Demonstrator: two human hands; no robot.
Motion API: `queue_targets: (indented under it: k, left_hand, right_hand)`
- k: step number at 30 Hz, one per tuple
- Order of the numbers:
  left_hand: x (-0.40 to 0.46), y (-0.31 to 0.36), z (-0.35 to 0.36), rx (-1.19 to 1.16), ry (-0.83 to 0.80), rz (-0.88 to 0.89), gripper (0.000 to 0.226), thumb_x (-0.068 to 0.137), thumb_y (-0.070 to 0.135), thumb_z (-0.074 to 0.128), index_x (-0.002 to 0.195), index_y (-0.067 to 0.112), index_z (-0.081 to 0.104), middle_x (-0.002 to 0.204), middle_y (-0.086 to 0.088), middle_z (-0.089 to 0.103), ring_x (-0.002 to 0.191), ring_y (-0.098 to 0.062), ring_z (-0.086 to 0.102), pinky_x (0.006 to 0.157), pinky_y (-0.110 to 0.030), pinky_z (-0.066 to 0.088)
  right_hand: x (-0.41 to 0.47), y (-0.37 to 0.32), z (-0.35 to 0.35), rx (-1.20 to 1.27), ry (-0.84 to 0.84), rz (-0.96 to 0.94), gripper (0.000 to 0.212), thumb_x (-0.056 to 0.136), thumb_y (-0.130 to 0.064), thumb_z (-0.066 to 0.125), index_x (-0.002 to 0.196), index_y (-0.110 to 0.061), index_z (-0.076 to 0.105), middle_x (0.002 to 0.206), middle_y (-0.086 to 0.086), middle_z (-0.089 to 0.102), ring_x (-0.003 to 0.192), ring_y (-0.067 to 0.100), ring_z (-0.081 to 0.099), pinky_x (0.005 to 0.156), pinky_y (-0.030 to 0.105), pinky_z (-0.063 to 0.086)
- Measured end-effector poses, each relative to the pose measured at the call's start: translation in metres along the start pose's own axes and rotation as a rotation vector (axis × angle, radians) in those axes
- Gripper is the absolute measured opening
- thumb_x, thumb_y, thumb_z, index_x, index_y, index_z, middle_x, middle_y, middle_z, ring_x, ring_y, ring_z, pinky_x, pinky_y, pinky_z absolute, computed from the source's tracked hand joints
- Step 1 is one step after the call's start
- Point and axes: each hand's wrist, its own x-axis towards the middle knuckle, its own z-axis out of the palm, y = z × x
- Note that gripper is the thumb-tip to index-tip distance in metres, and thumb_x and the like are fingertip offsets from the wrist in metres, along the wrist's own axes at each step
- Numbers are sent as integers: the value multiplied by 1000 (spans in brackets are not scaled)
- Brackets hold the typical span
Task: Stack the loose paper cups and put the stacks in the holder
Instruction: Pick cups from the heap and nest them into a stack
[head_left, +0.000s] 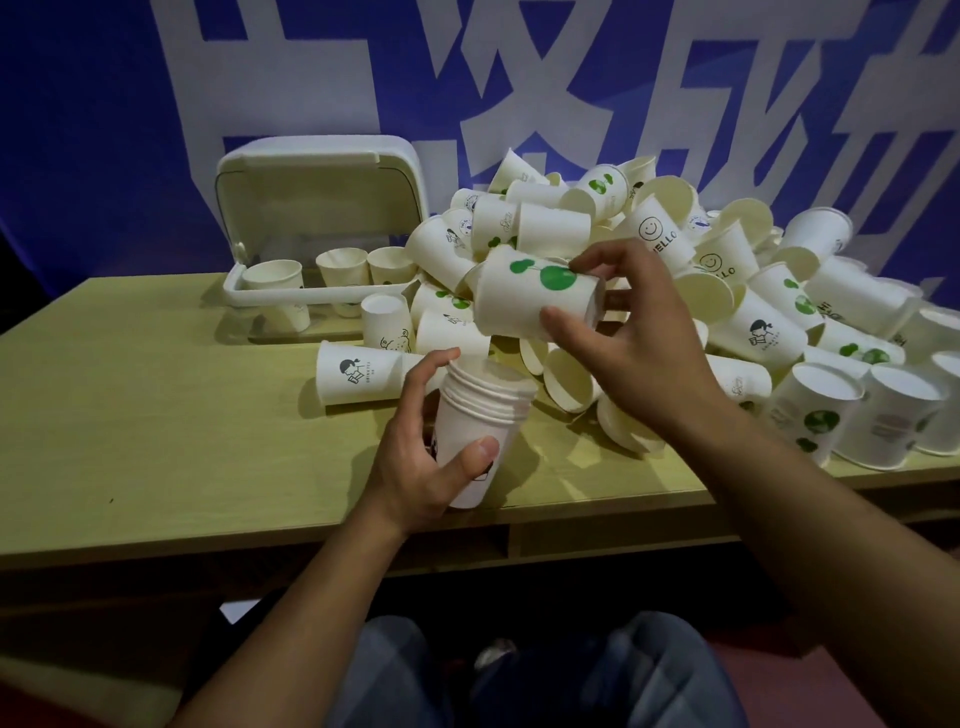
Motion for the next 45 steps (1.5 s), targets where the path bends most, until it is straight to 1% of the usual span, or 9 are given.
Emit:
queue_targets:
  k: [4, 8, 14, 21, 25, 29, 32, 41, 45]
  left_hand:
    - [2, 1, 5, 47, -72, -7, 82, 73, 56, 69, 145, 59, 30, 141, 7, 57, 126, -12, 58, 95, -24, 51]
    - [7, 2, 14, 26, -114, -9, 91, 76, 56, 67, 151, 60, 15, 155, 5, 45, 141, -11, 45, 105, -25, 46]
    - [21, 1, 37, -91, -129, -19, 98, 79, 50, 69, 157, 48, 9, 153, 3, 48, 135, -17, 53, 102, -39, 51]
    - [47, 2, 68, -104, 10, 22, 100, 80, 59, 68, 156, 46, 4, 162, -8, 34, 144, -22, 43, 111, -52, 44]
    - [49, 5, 79, -111, 19, 30, 85, 78, 55, 63, 150, 46, 19, 153, 31, 35, 131, 2, 50, 97, -22, 52]
    - [46, 0, 79, -178, 67, 29, 79, 77, 49, 65, 145, 49, 24, 143, -4, 54, 122, -14, 60, 90, -30, 57]
    - [43, 3, 78, -202, 60, 14, 78, 76, 46, 64, 144, 46, 26, 134, 5, 58, 114, -8, 64, 83, -21, 55]
    - [41, 3, 75, -176, -72, 13, 78, 74, 49, 66, 144, 40, 33, 138, 0, 55, 120, -8, 59, 81, -16, 52]
    - [42, 2, 75, -139, -132, -1, 79, 74, 55, 66, 144, 52, 30, 144, 2, 51, 125, -11, 56, 84, -17, 52]
  right_hand:
    - [-7, 2, 16, 126, -43, 10, 35, 81, -28, 78, 103, -33, 51, 113, -4, 53, 93, 5, 59, 72, 21, 52]
    - [-7, 7, 19, 201, -56, 58, 35, 76, -35, 75, 97, -37, 47, 108, -7, 55, 90, 12, 62, 73, 34, 57]
    - [-3, 15, 4, 126, -195, 27, 82, 82, -26, 78, 142, -49, 27, 126, -9, 47, 88, 13, 65, 75, 28, 58]
    - [-2, 36, -13, -45, -106, 39, 16, 92, -31, 67, 108, -33, 70, 122, -9, 57, 98, 8, 62, 83, 28, 54]
    - [1, 48, -33, -223, -85, -36, 31, 90, -32, 68, 121, -34, 68, 121, -8, 58, 103, 8, 59, 88, 33, 53]
    - [13, 63, -52, -549, -131, -44, 41, 87, -35, 68, 126, -40, 61, 132, -3, 53, 126, 23, 45, 102, 51, 42]
    - [22, 69, -55, -652, -222, 35, 54, 86, -39, 69, 136, -46, 50, 143, -5, 45, 135, 24, 37, 106, 57, 35]
    - [36, 66, -57, -562, -111, -18, 62, 82, -38, 75, 138, -40, 48, 138, -3, 51, 121, 20, 52, 103, 48, 42]
    - [33, 48, -55, -293, 53, -36, 62, 82, -42, 76, 137, -37, 47, 129, -7, 54, 101, 8, 57, 78, 19, 53]
